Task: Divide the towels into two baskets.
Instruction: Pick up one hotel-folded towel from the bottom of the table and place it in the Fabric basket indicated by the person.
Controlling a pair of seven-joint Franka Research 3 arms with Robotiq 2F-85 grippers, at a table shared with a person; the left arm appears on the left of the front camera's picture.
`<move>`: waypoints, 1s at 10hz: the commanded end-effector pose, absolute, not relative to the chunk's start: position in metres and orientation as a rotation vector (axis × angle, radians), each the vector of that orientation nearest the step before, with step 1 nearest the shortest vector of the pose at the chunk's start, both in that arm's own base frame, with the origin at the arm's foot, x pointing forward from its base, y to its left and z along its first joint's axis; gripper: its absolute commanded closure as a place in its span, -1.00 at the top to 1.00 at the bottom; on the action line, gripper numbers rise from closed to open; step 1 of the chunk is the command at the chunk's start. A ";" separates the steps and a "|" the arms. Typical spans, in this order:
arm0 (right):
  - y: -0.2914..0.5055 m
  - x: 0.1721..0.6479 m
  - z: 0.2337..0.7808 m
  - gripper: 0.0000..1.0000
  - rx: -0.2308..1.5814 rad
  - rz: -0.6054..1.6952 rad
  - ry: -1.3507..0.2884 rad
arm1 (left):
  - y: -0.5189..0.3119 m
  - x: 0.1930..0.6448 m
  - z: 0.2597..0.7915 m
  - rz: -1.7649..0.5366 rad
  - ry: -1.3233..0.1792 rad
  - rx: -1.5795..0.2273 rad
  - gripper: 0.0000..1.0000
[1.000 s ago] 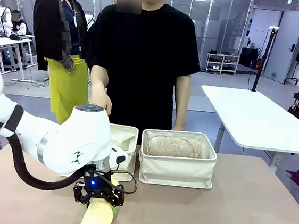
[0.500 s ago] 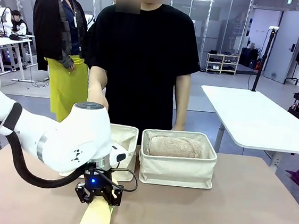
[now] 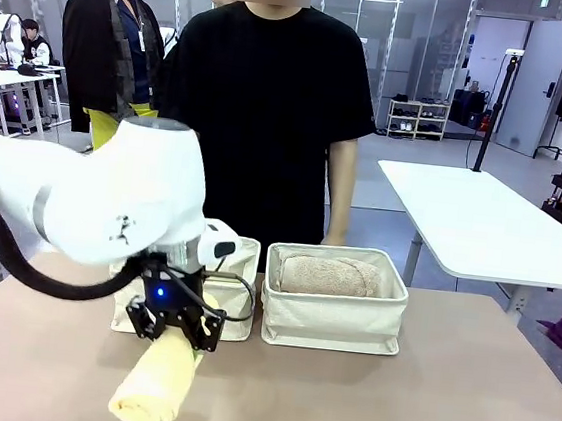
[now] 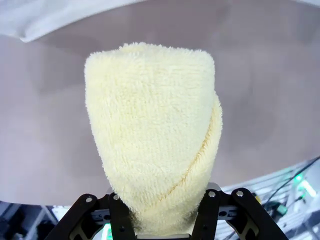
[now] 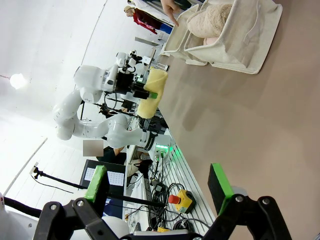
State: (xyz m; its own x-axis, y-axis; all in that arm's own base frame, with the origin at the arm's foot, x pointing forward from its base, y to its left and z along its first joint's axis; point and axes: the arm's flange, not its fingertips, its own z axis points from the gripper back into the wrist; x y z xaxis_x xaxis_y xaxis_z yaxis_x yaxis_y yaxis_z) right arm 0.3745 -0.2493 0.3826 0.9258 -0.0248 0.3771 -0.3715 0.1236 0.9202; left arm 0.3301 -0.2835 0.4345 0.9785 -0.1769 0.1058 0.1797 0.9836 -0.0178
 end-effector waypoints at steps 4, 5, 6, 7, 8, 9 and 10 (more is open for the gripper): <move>-0.247 0.372 0.385 1.00 1.432 0.261 -0.343 | -0.262 0.339 0.484 -0.604 0.027 0.046 -0.30; -0.247 0.372 0.385 1.00 1.432 0.261 -0.343 | -0.246 0.339 0.495 -0.913 0.095 0.087 -0.30; -0.247 0.372 0.385 1.00 1.432 0.261 -0.343 | -0.235 0.340 0.508 -1.116 0.095 0.104 -0.30; -0.247 0.372 0.385 1.00 1.432 0.261 -0.343 | -0.234 0.343 0.515 -1.113 0.059 0.166 -0.30; -0.247 0.372 0.385 1.00 1.432 0.261 -0.343 | -0.238 0.345 0.519 -1.139 0.030 0.167 -0.30; -0.247 0.372 0.385 1.00 1.432 0.261 -0.343 | -0.244 0.340 0.518 -1.165 -0.003 0.103 -0.30; -0.247 0.372 0.385 1.00 1.432 0.261 -0.343 | -0.239 0.343 0.507 -1.037 0.088 0.108 -0.30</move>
State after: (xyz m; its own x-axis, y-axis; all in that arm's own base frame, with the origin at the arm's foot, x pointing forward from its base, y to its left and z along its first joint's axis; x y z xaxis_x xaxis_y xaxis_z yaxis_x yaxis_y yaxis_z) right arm 0.3746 -0.2492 0.3826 0.9258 -0.0247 0.3772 -0.3716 0.1236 0.9201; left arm 0.3436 -0.2419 0.5150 0.4297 -0.8951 -0.1189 0.9029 0.4244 0.0678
